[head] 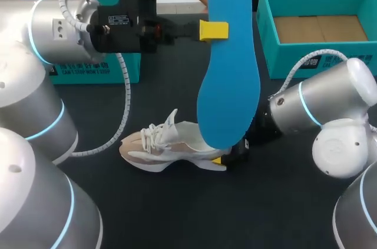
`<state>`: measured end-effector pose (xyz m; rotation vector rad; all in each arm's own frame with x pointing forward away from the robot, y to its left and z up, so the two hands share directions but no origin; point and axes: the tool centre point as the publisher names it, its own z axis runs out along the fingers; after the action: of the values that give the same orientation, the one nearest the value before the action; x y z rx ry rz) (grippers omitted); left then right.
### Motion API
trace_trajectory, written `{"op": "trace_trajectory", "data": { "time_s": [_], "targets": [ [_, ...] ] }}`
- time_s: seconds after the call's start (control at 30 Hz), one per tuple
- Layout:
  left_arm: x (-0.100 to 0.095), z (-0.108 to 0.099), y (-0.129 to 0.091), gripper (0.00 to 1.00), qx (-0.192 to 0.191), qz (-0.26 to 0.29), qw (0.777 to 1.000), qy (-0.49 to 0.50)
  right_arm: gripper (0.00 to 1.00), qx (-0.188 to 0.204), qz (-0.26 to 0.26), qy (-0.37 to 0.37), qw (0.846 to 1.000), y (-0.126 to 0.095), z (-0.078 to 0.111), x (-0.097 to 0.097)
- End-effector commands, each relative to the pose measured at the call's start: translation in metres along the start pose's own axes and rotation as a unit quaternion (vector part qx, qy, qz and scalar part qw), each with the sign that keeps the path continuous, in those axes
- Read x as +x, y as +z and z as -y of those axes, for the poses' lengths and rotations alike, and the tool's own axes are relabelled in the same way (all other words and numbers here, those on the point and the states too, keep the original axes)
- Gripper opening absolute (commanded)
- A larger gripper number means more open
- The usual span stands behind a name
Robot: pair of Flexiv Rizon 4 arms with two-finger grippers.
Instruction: Take the shoe out of the shoebox, open the shoe tongue, remove and reinsert the insole, then place the shoe into the shoebox
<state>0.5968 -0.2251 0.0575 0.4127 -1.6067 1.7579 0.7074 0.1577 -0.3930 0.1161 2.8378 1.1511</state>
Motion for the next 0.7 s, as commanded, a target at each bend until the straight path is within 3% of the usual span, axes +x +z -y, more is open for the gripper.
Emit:
{"op": "trace_trajectory", "data": {
  "time_s": [0.03, 0.23, 0.37, 0.43, 0.7],
  "targets": [
    [0.0, -0.002, 0.0, 0.0, 0.001, 0.0, 1.0, 0.0, 1.0, 0.131, 0.004, 0.0, 0.991, -0.007, -0.008, 0.003],
    [0.0, -0.002, 0.0, 0.0, 0.001, 0.0, 1.0, 0.0, 1.0, 0.153, 0.029, 0.007, 0.988, -0.013, -0.005, 0.0],
    [0.0, -0.002, 0.0, 0.0, 0.001, 0.0, 1.0, 0.0, 1.0, 0.209, 0.055, -0.003, 0.976, -0.016, -0.004, -0.001],
    [0.0, -0.002, 0.0, 0.0, 0.001, 0.0, 1.0, 0.0, 1.0, 0.219, 0.047, -0.004, 0.975, -0.017, -0.004, 0.0],
    [0.0, -0.002, 0.0, 0.0, 0.001, 0.0, 1.0, 0.0, 1.0, 0.218, 0.049, 0.005, 0.975, -0.018, -0.003, 0.001]
  ]
}}
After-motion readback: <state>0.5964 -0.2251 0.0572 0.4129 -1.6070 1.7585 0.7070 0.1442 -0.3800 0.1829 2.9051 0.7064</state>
